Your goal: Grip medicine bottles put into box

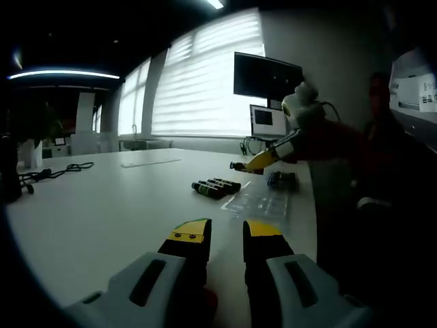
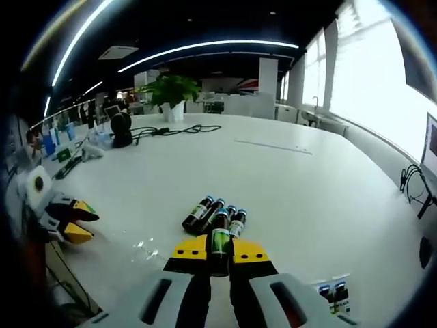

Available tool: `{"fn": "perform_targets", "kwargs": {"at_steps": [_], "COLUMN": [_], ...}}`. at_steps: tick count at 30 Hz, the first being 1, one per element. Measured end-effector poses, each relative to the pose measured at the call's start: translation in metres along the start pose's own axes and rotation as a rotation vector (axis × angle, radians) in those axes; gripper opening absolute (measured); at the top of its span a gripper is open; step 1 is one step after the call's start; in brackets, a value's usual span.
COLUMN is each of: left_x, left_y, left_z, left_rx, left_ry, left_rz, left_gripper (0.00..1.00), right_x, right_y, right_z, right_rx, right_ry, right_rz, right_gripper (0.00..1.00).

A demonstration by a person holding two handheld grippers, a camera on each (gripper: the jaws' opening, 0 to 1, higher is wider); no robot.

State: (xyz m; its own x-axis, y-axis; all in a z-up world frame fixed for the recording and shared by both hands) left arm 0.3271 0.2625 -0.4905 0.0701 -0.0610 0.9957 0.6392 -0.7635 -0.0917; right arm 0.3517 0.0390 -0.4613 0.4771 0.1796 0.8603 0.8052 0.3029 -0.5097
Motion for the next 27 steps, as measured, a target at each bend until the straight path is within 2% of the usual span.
{"fn": "perform_targets", "kwargs": {"at_steps": [14, 22, 23, 24, 27], "left_x": [0.000, 0.000, 0.000, 0.000, 0.000], "left_y": [0.000, 0.000, 0.000, 0.000, 0.000], "left_z": [0.000, 0.000, 0.000, 0.000, 0.000], "left_rx": [0.003, 0.002, 0.002, 0.002, 0.002], "left_ry": [0.002, 0.004, 0.004, 0.005, 0.005], "left_rz": [0.002, 0.003, 0.003, 0.003, 0.003], "left_gripper": [0.13, 0.13, 0.13, 0.13, 0.13], "right_x": [-0.026, -0.028, -0.028, -0.028, -0.029], "right_y": [-0.012, -0.018, -0.018, -0.019, -0.013], "right_z": [0.014, 0.019, 0.020, 0.021, 0.016], "right_rx": [0.005, 0.007, 0.009, -0.006, -0.014], "right_ry": [-0.031, -0.029, -0.030, 0.002, -0.025], "right_rz": [0.064, 0.065, 0.067, 0.053, 0.053], "right_gripper": [0.05, 0.05, 0.00, 0.00, 0.00]}}
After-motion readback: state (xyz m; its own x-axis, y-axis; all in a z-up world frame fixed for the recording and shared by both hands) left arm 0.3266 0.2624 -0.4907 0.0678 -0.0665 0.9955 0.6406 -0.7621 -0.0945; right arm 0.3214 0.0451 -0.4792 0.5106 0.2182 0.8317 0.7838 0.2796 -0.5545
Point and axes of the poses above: the point that each gripper's makers call its tool centre point, and the gripper's own axes: y roughly forward along the fingers, z roughly to its left, x roughly out of its top, the point moved 4 cm from there along -y, roughly backward along the fingers, and after that the axes turned 5 degrees about x, right-handed, at the moved point
